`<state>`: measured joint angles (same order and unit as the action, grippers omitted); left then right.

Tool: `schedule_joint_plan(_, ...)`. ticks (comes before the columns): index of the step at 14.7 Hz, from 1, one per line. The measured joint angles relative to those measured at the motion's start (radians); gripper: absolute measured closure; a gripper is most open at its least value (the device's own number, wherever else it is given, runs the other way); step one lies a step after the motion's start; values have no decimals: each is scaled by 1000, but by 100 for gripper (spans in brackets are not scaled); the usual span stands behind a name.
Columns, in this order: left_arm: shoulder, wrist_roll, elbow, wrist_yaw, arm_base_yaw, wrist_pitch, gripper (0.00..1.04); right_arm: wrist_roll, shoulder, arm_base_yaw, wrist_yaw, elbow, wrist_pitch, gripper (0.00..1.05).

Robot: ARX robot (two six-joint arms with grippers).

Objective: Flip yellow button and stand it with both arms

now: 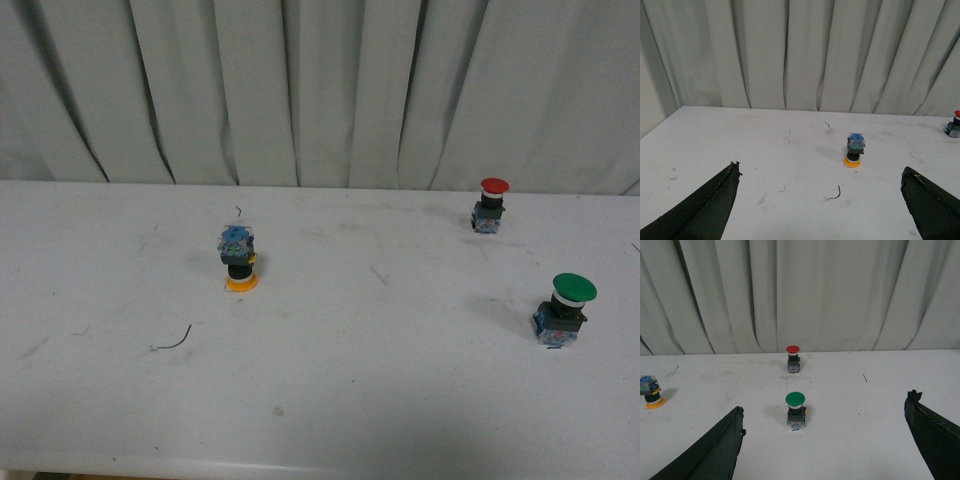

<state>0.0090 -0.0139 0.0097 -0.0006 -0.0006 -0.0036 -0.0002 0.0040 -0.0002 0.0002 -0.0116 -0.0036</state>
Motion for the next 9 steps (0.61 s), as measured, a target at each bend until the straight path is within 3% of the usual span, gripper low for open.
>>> schedule_joint_plan(9, 0, 0, 0, 0, 0, 0, 7, 0, 0, 0, 0, 0, 0, 6)
